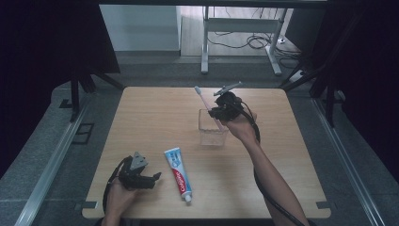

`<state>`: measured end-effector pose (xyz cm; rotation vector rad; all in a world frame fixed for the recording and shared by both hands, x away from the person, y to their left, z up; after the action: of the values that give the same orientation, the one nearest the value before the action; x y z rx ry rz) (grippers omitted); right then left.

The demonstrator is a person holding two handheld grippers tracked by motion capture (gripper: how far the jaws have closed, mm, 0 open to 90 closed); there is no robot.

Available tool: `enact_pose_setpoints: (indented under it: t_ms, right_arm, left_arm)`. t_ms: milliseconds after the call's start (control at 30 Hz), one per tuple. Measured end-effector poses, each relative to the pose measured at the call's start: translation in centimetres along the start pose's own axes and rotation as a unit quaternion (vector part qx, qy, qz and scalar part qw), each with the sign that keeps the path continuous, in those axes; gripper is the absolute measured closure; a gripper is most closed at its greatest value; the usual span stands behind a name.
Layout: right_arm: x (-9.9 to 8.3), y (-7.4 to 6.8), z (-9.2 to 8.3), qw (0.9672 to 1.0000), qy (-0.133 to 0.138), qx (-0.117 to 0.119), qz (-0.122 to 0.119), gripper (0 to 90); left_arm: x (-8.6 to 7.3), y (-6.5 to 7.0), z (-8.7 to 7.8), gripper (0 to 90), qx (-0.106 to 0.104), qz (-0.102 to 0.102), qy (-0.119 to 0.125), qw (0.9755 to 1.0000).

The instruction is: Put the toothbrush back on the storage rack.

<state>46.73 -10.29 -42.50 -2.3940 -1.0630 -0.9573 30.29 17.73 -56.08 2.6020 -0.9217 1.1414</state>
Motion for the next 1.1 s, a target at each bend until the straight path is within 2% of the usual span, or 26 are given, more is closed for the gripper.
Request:
enact_pose_setpoints:
  t_ms: [267,533,700,1100]
  right_arm:
    - [-0.7,0.6,1.3,1.0000,0.001,-0.005,0.000,79.4]
    - [-1.8,0.9,2.9,0.9999,-0.014,-0.008,0.006,79.4]
    - [-2.6,1.0,3.8,0.9996,-0.027,-0.012,0.000,79.4]
    - [-3.4,1.2,4.7,0.9985,-0.053,-0.015,-0.001,79.3]
  left_arm:
    - [0.0,0.0,0.0,13.6,0.000,0.002,0.000,1.0000]
    - [0.0,0.0,0.0,13.6,0.001,0.002,-0.003,1.0000]
    - [-0.1,0.0,0.1,13.6,-0.001,0.003,-0.006,1.0000]
    - [-0.1,0.0,0.1,13.6,-0.001,0.003,-0.007,1.0000]
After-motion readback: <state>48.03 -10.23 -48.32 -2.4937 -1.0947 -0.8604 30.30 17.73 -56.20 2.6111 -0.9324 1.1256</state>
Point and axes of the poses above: each handheld gripper's, and its own axes: z roughly forward along the jaws, x roughly out of its top, y roughly to its right, the point moved 5 cm from there along z, roughly forward along the jaws, and after that the axes turned 4 degrees about x, right-handed, at the moved point
